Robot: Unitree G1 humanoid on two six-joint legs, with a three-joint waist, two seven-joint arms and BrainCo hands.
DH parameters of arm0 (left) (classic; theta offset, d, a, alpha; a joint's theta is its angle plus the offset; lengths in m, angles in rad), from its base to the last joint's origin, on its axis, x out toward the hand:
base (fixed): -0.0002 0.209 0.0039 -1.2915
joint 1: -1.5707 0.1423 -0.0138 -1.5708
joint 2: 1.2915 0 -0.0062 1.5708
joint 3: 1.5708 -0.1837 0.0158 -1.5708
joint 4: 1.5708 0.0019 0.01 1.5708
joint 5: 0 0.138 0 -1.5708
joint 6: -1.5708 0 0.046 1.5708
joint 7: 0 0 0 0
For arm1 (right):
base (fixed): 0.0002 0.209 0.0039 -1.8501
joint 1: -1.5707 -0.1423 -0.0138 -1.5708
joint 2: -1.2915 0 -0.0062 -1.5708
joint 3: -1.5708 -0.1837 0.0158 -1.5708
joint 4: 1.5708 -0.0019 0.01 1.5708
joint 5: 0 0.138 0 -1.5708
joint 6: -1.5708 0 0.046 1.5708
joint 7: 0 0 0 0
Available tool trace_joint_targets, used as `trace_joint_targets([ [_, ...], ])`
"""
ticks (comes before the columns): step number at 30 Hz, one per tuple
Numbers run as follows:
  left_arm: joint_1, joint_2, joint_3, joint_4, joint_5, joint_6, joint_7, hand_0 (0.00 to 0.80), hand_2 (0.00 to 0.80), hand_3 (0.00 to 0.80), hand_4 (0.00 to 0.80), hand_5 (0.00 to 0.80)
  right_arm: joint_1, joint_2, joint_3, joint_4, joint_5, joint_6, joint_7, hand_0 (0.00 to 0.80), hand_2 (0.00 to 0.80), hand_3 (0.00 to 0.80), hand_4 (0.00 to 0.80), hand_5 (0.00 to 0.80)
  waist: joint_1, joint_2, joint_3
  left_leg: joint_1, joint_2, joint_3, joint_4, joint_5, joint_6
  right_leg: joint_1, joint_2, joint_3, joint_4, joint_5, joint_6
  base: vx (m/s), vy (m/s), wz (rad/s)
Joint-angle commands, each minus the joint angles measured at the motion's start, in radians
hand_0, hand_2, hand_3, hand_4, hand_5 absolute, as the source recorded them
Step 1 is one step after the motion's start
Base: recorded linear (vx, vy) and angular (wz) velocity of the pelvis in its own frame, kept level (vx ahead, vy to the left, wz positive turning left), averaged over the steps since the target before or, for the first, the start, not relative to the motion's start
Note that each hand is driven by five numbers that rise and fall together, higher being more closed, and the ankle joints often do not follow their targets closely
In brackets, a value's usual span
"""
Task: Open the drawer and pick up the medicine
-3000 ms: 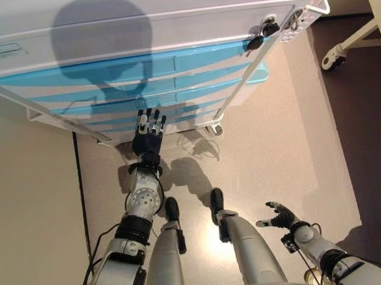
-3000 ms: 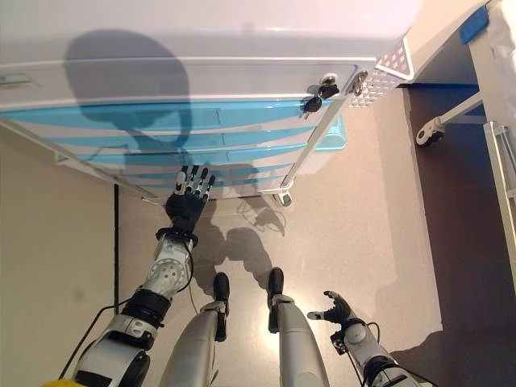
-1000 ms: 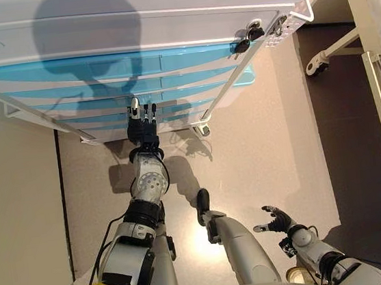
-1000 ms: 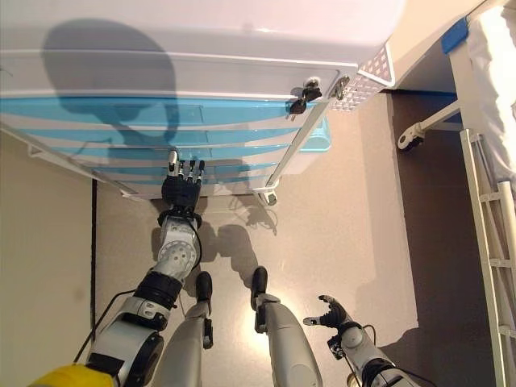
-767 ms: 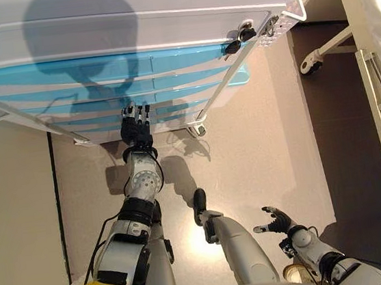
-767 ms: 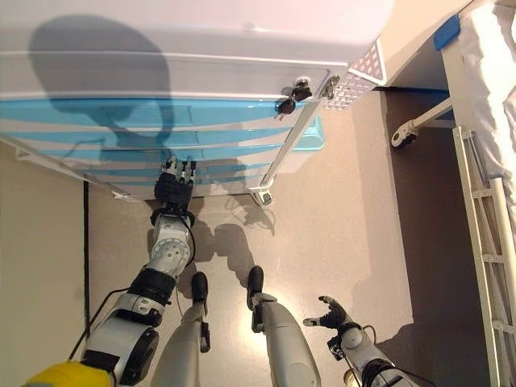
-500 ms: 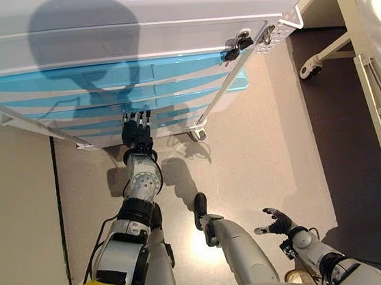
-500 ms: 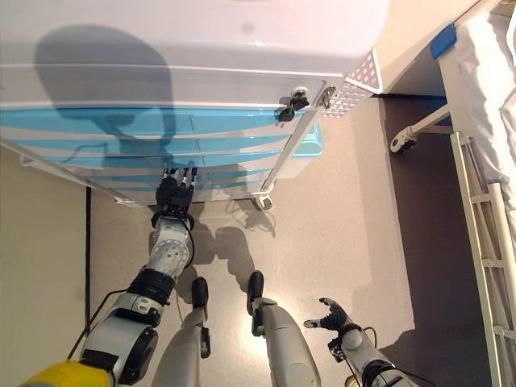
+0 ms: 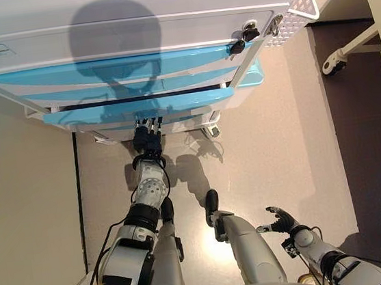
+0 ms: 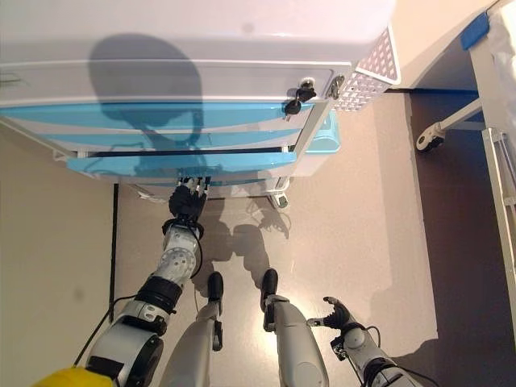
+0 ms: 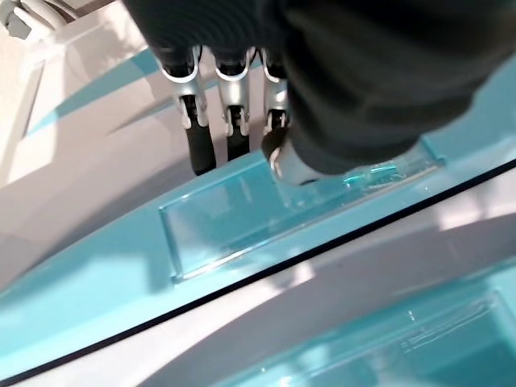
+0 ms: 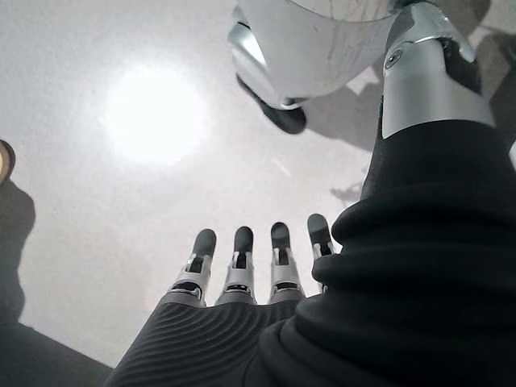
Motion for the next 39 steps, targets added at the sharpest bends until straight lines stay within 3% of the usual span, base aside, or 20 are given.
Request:
trace_joint_targets([
  [1, -0.042, 0.024, 0.014, -0.205, 0.04, -0.04, -0.12, 0.8, 0.8, 0.8, 0.8, 0.8, 0.022, -0.027, -0.006, 0.006, -0.033, 0.012, -0.002, 0.0, 0.0, 0.0, 0.0, 0.0, 0.036, 0.002, -0.022, -0.005, -0.027, -0.01, 0.043, -0.041, 0.043, 0.006, 0.013, 0.009, 0.055, 0.024, 0.063, -0.046, 0.031, 0.15],
  [7, 0.073, 0.021, 0.047, -0.159, 0.042, 0.002, -0.145, 0.8, 0.8, 0.8, 0.8, 0.8, 0.022, -0.028, -0.017, 0.009, -0.057, 0.02, -0.006, 0.0, 0.0, 0.0, 0.0, 0.0, 0.064, 0.007, -0.014, -0.004, -0.04, -0.025, 0.053, -0.037, 0.046, 0.025, 0.0, -0.001, 0.068, 0.018, 0.058, -0.065, 0.029, 0.07],
  [8, 0.088, 0.022, 0.052, -0.151, 0.042, 0.005, -0.149, 0.8, 0.8, 0.8, 0.8, 0.8, 0.022, -0.028, -0.021, 0.005, -0.059, 0.019, -0.007, 0.0, 0.0, 0.0, 0.0, 0.0, 0.068, 0.01, -0.011, -0.017, -0.04, -0.023, 0.051, -0.008, 0.051, 0.021, -0.003, -0.016, 0.056, 0.045, 0.049, -0.046, 0.012, 0.08],
  [9, 0.109, 0.024, 0.065, -0.131, 0.043, 0.016, -0.156, 0.8, 0.8, 0.8, 0.8, 0.8, 0.023, -0.03, -0.023, 0.004, -0.063, 0.02, -0.007, 0.0, 0.0, 0.0, 0.0, 0.0, 0.072, 0.009, -0.016, -0.004, -0.044, -0.034, 0.05, -0.032, 0.046, 0.033, -0.005, -0.01, 0.066, 0.016, 0.057, -0.03, 0.006, 0.11],
  [19, 0.261, 0.017, 0.146, -0.134, 0.016, 0.026, -0.19, 0.8, 0.8, 0.8, 0.8, 0.8, 0.042, -0.036, -0.052, 0.012, -0.097, 0.024, -0.01, 0.0, 0.0, 0.0, 0.0, 0.0, 0.116, 0.026, -0.011, -0.011, -0.072, -0.067, 0.085, -0.012, 0.054, 0.068, -0.028, -0.057, 0.081, 0.026, 0.044, -0.042, 0.016, 0.2],
  [30, 0.437, 0.025, 0.116, -0.256, 0.001, 0.079, -0.23, 0.8, 0.8, 0.8, 0.8, 0.8, 0.051, -0.045, -0.08, 0.024, -0.128, 0.031, -0.011, 0.0, 0.0, 0.0, 0.0, 0.0, 0.155, 0.066, -0.005, -0.009, -0.104, -0.105, 0.14, -0.03, 0.064, 0.098, -0.061, -0.089, 0.141, -0.003, 0.043, -0.011, 0.014, 0.16],
  [39, 0.6, 0.056, 0.115, -0.298, -0.008, 0.139, -0.262, 0.8, 0.8, 0.8, 0.8, 0.8, 0.048, -0.068, -0.098, 0.037, -0.15, 0.039, -0.007, 0.0, 0.0, 0.0, 0.0, 0.0, 0.171, 0.094, -0.01, 0.013, -0.102, -0.096, 0.151, -0.043, 0.075, 0.116, -0.061, -0.081, 0.153, -0.004, 0.051, 0.003, 0.005, 0.04],
])
